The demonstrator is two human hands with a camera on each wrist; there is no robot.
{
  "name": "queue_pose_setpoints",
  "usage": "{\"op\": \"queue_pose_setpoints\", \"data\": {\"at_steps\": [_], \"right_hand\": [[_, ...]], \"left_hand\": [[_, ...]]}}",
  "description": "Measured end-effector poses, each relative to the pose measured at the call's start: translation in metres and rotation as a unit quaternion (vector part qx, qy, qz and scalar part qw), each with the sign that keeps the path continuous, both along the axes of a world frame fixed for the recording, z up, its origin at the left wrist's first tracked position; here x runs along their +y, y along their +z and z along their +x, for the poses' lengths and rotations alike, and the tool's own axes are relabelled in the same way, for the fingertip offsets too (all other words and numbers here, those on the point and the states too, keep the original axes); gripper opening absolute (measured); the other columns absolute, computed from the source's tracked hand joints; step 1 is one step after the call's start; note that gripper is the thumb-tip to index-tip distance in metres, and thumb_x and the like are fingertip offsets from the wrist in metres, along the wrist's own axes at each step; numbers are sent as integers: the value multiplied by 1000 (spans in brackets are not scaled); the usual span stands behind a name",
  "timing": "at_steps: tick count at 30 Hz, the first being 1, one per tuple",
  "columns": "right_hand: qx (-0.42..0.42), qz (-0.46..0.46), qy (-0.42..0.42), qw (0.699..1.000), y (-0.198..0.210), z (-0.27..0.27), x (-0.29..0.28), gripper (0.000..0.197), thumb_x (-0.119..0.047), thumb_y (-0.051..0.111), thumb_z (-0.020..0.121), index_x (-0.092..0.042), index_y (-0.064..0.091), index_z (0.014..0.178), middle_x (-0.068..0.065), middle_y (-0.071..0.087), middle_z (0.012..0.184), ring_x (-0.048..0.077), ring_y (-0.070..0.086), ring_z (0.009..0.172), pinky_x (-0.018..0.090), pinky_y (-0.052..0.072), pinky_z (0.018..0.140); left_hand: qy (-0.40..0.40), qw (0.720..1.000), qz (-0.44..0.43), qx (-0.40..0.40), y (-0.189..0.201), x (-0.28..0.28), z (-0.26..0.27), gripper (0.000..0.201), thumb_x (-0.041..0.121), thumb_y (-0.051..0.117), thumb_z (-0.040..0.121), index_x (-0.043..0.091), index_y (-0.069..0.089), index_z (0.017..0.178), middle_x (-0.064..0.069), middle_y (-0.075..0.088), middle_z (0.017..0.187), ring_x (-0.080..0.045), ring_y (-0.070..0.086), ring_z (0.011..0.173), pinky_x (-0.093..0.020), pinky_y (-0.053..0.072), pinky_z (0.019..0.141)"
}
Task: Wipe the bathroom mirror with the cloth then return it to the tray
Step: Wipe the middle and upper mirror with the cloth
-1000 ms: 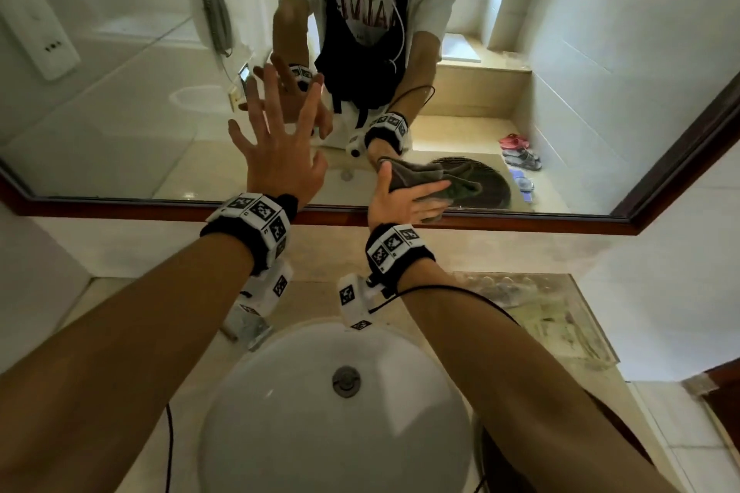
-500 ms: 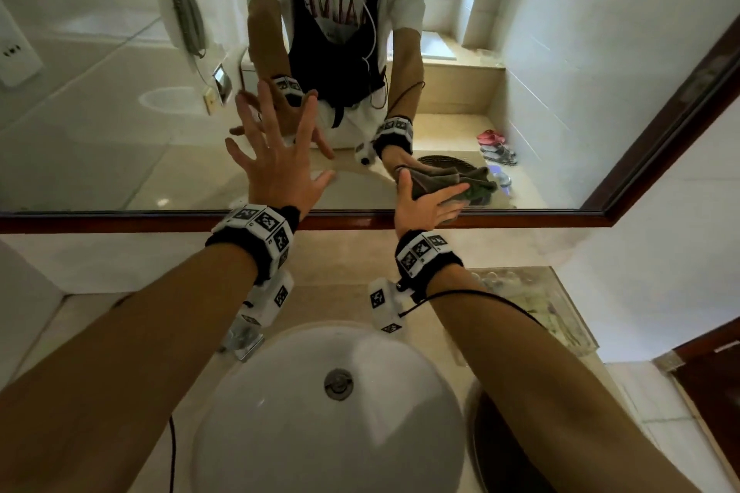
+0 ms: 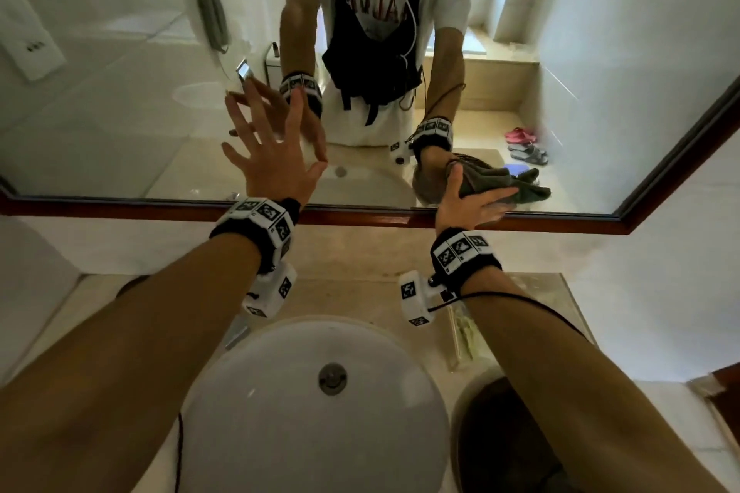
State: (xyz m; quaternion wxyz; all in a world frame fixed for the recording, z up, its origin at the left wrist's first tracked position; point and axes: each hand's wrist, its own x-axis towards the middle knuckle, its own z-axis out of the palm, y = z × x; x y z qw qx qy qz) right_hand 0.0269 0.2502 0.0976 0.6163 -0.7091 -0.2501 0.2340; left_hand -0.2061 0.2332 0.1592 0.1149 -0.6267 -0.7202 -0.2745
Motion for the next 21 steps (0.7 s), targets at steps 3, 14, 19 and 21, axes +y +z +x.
{"op": "queue_pose_setpoints", "data": {"at_steps": [3, 14, 19, 21], "right_hand": [[1, -6, 3, 1000, -2, -1, 0, 104, -51, 61, 89, -5, -6, 154, 27, -9, 159, 41, -4, 148, 42, 0, 118], [-30, -7, 30, 999, -17, -52, 0, 109, -54, 60, 88, -1, -10, 152, 29, -12, 157, 44, -8, 147, 46, -3, 119], [-29, 0, 41, 999, -20, -115, 0, 110, -53, 61, 87, 2, -10, 151, 32, -13, 156, 44, -9, 146, 45, -4, 119], [-42, 0, 49, 998, -21, -143, -3, 112, -54, 62, 86, 3, -9, 151, 34, -14, 155, 46, -9, 146, 45, -5, 118]], "left_hand": [[9, 1000, 5, 13, 1, -3, 1, 114, 65, 68, 71, 38, -12, 148, -26, -9, 157, -49, -8, 142, -74, 22, 101], [-50, 997, 31, 43, -3, -4, -27, 106, 54, 73, 73, 38, 3, 151, -22, -6, 158, -44, -6, 144, -69, 18, 107], [-77, 994, 43, 67, -6, -8, -66, 109, 50, 77, 70, 38, 6, 151, -27, -2, 157, -48, -4, 143, -69, 12, 109], [-74, 994, 41, 62, -3, -8, -86, 109, 48, 77, 70, 38, 5, 151, -28, -3, 156, -48, -5, 142, -69, 11, 109]]}}
